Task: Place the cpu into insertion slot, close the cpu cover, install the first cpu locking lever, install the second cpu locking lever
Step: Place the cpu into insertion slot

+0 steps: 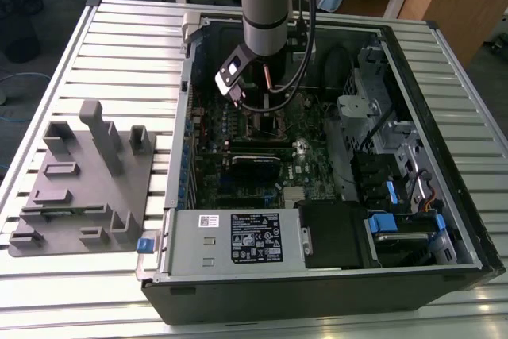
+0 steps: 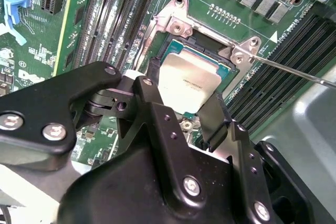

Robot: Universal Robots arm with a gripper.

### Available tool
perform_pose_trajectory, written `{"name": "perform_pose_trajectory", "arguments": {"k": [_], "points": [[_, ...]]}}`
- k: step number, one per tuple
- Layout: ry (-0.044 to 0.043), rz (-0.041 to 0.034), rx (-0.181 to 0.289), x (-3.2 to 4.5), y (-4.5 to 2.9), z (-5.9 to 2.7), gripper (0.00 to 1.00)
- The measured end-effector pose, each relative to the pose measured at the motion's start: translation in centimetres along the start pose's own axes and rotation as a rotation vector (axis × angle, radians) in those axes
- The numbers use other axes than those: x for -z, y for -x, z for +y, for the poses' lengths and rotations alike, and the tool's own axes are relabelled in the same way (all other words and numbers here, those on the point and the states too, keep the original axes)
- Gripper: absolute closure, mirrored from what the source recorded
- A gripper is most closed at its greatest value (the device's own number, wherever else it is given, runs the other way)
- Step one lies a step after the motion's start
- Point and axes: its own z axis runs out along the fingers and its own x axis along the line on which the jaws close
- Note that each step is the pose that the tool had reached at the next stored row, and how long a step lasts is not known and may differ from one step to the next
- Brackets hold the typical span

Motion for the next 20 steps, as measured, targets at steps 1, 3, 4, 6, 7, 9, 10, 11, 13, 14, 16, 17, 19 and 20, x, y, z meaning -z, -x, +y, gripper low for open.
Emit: {"name": "perform_pose_trajectory", "arguments": {"k": [1,3,4,6,7,9,10,11,13,14,16,17,19,20], "points": [[-0.0001,-0.0002,0.000,-0.02,0.00,0.00,0.46],[-0.0002,-0.0003,0.000,-0.08,0.01,-0.01,0.46],[-0.0002,-0.0003,0.000,-0.10,0.01,-0.01,0.46],[0.0000,-0.0001,0.000,-0.11,0.00,-0.01,0.46],[0.0001,0.0001,0.000,-0.12,0.00,-0.01,0.46],[0.0000,0.0001,0.000,-0.12,0.00,-0.01,0.46],[0.0000,0.0000,0.000,-0.12,0.00,-0.02,0.46],[0.0000,0.0001,0.000,-0.12,0.00,-0.01,0.46],[0.0000,0.0002,0.001,-0.12,0.00,-0.02,0.46],[0.0000,0.0004,0.002,-0.13,0.00,-0.02,0.46],[-0.0002,0.0009,0.006,-0.13,0.00,-0.02,0.46],[-0.0003,0.0011,0.007,-0.12,0.00,-0.02,0.46],[-0.0004,0.0013,0.009,-0.12,0.00,-0.02,0.46],[-0.0005,0.0013,0.009,-0.12,0.00,-0.02,0.46]]}}
